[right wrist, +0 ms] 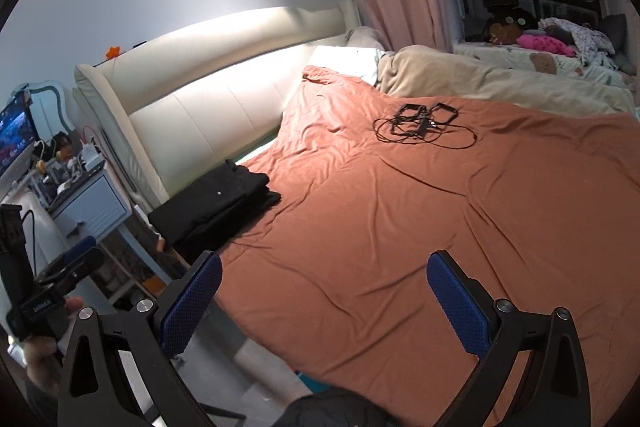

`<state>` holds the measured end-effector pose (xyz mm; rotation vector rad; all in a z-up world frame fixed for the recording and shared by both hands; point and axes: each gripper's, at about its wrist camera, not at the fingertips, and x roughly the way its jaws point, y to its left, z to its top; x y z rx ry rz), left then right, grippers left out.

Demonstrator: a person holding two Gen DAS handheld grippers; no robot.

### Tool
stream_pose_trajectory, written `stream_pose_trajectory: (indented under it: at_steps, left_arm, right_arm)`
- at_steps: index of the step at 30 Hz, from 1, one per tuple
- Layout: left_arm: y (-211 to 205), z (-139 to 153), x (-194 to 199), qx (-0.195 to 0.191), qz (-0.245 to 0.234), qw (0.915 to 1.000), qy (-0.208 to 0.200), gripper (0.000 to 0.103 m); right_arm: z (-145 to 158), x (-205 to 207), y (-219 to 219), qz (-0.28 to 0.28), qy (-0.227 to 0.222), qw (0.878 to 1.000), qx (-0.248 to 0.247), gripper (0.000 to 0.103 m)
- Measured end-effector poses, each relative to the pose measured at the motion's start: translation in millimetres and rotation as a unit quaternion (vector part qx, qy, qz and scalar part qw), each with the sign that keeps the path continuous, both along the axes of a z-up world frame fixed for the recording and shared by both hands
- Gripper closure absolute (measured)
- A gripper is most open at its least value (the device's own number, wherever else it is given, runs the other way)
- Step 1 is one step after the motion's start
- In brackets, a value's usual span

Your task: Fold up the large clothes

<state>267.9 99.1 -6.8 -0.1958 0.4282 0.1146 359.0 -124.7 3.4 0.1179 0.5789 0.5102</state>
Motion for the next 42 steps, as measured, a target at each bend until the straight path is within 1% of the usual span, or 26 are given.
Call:
stream_pose_trajectory:
  at_steps: [7, 11, 16, 19, 23, 28, 33, 35, 38, 42]
  left_arm:
    - [-20, -3, -40, 0.001, -0.015, 0.9998, -0.016, 0.001]
    - [-33, -5, -62, 0.019, -0.024, 0.9991, -0.029, 0.001]
    - [-45, -10, -84, 0.028, -0.021, 0.9987, -0.036, 0.001]
    - [-49, -13, -95, 0.024, -0.022, 0.9987, -0.038, 0.001]
    - [-58, -16, -110, 0.038, -0.018, 0.9980, -0.047, 0.001]
    - [-69, -20, -113, 0.053, -0.032, 0.9972, -0.041, 0.001]
    - [-75, -20, -117, 0.070, -0.028, 0.9963, -0.042, 0.001]
    - [-77, -20, -118, 0.068, -0.035, 0.9964, -0.036, 0.001]
    - [-80, -19, -120, 0.069, -0.033, 0.9964, -0.035, 0.001]
    - [-78, -20, -120, 0.061, -0.028, 0.9973, -0.031, 0.001]
  right_arm:
    - [-9, -48, -21, -0.026, -0.020, 0.999, -0.007, 0.000]
    - [-21, -76, -32, -0.041, -0.032, 0.999, -0.017, 0.000]
    - [-33, -104, -47, -0.061, -0.034, 0.997, -0.025, 0.000]
    - [-34, -121, -54, -0.067, -0.040, 0.997, -0.023, 0.000]
    - [-36, -142, -59, -0.086, -0.060, 0.993, -0.051, 0.000]
    - [-37, -154, -66, -0.104, -0.064, 0.992, -0.038, 0.000]
    - [-39, -158, -61, -0.098, -0.073, 0.992, -0.042, 0.000]
    - [-40, -158, -59, -0.098, -0.069, 0.992, -0.041, 0.000]
    - [-42, -161, -57, -0.091, -0.068, 0.993, -0.040, 0.000]
    - [-43, -165, -54, -0.086, -0.071, 0.993, -0.042, 0.000]
